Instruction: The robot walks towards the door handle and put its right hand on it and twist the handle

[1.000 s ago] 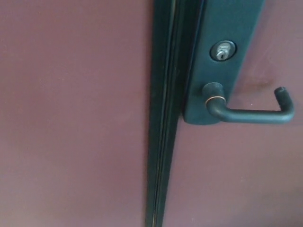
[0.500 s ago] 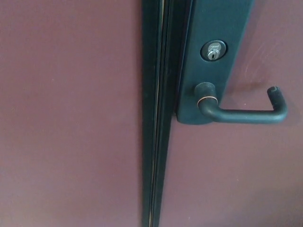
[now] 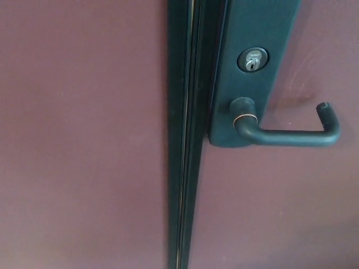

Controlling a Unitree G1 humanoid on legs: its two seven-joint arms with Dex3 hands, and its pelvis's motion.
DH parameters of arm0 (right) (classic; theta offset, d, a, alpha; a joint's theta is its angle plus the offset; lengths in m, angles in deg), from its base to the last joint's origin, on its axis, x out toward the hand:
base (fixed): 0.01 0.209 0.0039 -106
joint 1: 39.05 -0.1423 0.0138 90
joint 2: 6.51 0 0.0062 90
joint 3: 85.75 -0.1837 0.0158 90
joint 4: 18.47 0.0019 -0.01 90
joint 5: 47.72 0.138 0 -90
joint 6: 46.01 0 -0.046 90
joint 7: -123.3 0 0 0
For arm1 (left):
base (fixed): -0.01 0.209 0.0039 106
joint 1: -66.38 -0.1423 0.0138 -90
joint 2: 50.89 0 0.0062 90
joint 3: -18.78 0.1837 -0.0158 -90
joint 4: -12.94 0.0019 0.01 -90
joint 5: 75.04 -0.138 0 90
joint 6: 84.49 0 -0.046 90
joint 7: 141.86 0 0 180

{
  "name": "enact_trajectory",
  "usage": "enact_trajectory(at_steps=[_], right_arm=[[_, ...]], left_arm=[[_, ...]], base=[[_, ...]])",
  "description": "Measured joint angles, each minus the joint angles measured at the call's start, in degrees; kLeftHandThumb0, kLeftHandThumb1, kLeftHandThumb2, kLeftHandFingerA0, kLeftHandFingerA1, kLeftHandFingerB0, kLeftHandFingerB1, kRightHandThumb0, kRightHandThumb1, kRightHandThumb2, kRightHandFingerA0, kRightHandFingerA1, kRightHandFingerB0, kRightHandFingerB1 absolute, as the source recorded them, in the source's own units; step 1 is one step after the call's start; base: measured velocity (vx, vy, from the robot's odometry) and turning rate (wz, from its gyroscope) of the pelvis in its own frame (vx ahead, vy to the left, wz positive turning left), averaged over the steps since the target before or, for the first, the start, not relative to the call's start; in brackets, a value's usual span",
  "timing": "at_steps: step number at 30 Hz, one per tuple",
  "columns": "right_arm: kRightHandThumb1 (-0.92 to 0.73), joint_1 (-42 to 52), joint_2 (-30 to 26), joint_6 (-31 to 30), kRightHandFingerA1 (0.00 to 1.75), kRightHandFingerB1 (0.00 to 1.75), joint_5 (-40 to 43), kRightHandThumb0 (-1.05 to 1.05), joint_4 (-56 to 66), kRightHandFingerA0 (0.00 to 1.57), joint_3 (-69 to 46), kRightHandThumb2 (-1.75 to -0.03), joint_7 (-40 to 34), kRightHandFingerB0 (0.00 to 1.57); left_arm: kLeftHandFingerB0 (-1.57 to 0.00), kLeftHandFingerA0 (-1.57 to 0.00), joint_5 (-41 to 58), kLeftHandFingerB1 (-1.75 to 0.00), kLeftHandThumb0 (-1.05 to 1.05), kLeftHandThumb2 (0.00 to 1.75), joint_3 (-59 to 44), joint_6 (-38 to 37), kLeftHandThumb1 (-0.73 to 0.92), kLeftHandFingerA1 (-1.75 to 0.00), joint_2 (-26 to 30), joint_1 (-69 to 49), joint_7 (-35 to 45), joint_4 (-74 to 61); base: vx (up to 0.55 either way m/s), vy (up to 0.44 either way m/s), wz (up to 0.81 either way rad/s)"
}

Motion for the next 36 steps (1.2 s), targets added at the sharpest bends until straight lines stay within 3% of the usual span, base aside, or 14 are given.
enact_trajectory(at_steps=[3, 15, 36], right_arm=[[-0.68, -0.5, 0.0, -0.1, 0.52, 0.42, 0.0, -0.31, 0.1, 0.71, 0.2, -0.60, -0.1, 0.56], [-0.68, -3.4, 1.9, -1.9, 0.54, 0.41, 0.1, -0.31, -0.8, 0.71, -0.5, -0.61, -0.4, 0.55], [-0.67, -2.8, 1.9, -2.3, 0.49, 0.41, 0.0, -0.31, -0.8, 0.68, -0.5, -0.60, -0.4, 0.54]], left_arm=[[-0.52, -0.65, -0.1, -0.41, -0.30, 0.58, 0.0, 0.0, 0.60, -0.46, 0.0, 0.5, 0.0, 0.0], [-0.52, -0.66, -1.0, -0.41, -0.30, 0.58, 0.5, 0.1, 0.60, -0.47, 0.1, 0.9, 0.0, 0.0], [-0.53, -0.65, -1.4, -0.41, -0.31, 0.58, 1.0, -0.2, 0.60, -0.46, 0.3, 0.0, 0.0, 0.0]], base=[[0.00, 0.000, 0.00], [0.00, 0.000, 0.00], [0.11, 0.003, 0.04]])
